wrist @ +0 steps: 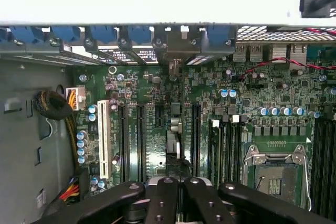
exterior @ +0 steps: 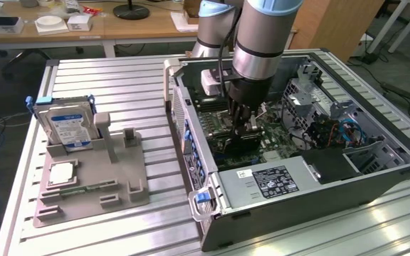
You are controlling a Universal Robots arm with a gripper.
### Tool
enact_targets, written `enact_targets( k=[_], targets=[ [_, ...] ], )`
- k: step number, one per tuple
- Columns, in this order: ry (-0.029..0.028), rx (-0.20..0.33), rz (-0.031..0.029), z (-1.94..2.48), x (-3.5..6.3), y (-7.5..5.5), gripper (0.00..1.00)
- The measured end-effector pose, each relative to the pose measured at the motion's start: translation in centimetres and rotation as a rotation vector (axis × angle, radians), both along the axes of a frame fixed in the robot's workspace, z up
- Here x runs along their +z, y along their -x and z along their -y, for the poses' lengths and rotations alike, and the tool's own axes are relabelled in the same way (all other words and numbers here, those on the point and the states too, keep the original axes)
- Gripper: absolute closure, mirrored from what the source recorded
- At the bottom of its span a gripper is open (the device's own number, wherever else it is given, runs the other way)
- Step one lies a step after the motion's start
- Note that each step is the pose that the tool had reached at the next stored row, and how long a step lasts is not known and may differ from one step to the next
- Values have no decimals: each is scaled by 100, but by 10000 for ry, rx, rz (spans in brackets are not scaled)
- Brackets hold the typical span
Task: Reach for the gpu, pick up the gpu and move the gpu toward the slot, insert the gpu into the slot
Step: 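Insert the gpu into the slot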
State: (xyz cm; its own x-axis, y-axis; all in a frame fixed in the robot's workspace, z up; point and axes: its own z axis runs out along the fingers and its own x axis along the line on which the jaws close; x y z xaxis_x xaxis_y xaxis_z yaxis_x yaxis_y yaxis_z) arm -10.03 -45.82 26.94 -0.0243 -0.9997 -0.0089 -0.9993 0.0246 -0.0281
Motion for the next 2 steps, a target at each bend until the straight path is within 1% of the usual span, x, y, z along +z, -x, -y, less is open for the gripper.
enact_targets(
  k=[2],
  targets=[
    [0, 0, 0, 0, 0, 0, 90]
  ],
)
